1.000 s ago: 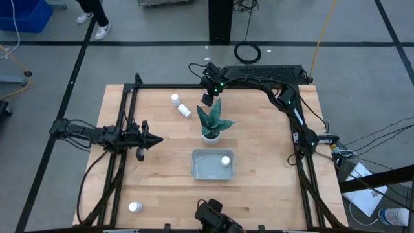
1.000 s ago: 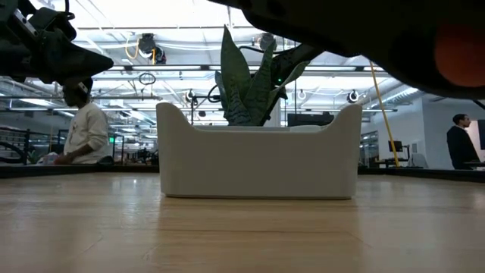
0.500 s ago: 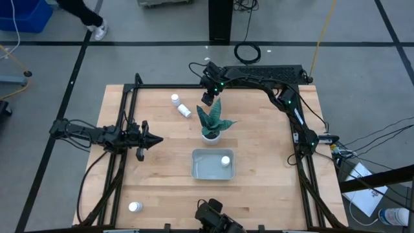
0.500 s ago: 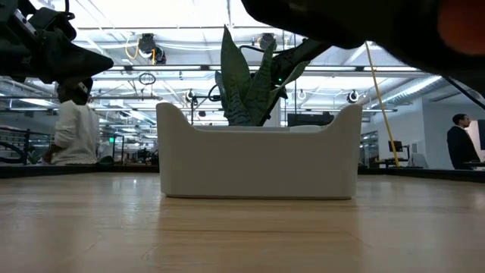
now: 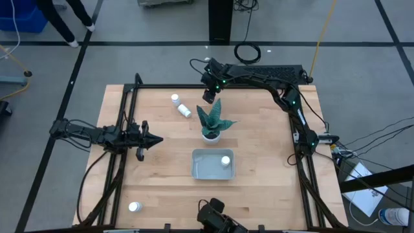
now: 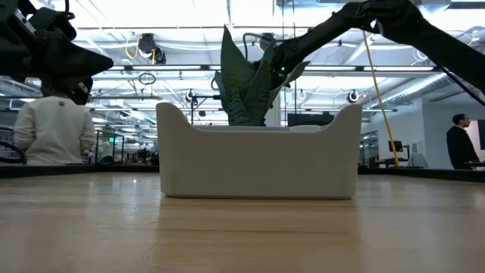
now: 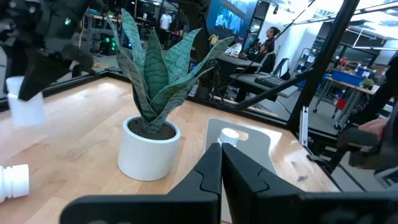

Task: Pick and place pill bottles into a basket
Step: Put the white pill bottle into the gray bin

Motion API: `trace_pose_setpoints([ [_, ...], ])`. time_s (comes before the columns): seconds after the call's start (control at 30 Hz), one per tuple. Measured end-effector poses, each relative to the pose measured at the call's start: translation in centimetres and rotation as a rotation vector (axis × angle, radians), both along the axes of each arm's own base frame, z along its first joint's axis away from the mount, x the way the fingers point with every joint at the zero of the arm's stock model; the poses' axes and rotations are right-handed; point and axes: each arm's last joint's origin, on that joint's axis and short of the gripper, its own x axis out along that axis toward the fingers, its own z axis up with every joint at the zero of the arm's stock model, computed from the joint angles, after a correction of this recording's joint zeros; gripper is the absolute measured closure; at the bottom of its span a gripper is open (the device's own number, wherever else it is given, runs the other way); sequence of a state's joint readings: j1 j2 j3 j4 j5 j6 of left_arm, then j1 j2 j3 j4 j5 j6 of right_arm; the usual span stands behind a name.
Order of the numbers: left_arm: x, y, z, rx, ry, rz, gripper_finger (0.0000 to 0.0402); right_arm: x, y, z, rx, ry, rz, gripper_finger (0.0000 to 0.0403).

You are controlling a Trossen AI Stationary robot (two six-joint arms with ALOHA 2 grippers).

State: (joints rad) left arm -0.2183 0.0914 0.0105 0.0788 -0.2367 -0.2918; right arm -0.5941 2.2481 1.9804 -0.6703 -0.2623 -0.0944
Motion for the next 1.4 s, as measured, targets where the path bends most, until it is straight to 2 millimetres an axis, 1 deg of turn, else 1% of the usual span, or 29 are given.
trace_pose_setpoints([
  [0.23,0.0,0.0,0.0,0.000,0.000,0.000,0.0389,-1.0,0.7,4.0,-0.040,-0.055,-0.005,0.0240],
  [0.53,0.0,0.0,0.0,0.000,0.000,0.000,0.0389,-3.1,2.2,10.1,-0.111,-0.148,-0.037,0.0240],
  [0.63,0.0,0.0,0.0,0.000,-0.001,0.000,0.0389,-3.9,2.9,12.1,-0.141,-0.179,-0.060,0.0243],
  [0.8,0.0,0.0,0.0,0.000,0.000,0.000,0.0389,-4.9,4.5,15.1,-0.180,-0.245,-0.040,0.0253],
  [0.9,0.0,0.0,0.0,0.000,0.000,0.000,0.0389,-5.4,5.8,16.7,-0.195,-0.281,-0.024,0.0245],
  [1.0,0.0,0.0,0.0,0.000,0.000,0.000,0.0389,-5.6,7.6,18.3,-0.213,-0.318,0.015,0.0241],
  [1.17,0.0,0.0,0.0,0.000,0.000,0.000,0.0389,-5.8,11.2,20.4,-0.242,-0.372,0.114,0.0253],
  [1.4,0.0,0.0,0.0,0.000,0.000,0.000,0.0389,-6.4,16.5,22.7,-0.198,-0.433,0.192,0.0242],
])
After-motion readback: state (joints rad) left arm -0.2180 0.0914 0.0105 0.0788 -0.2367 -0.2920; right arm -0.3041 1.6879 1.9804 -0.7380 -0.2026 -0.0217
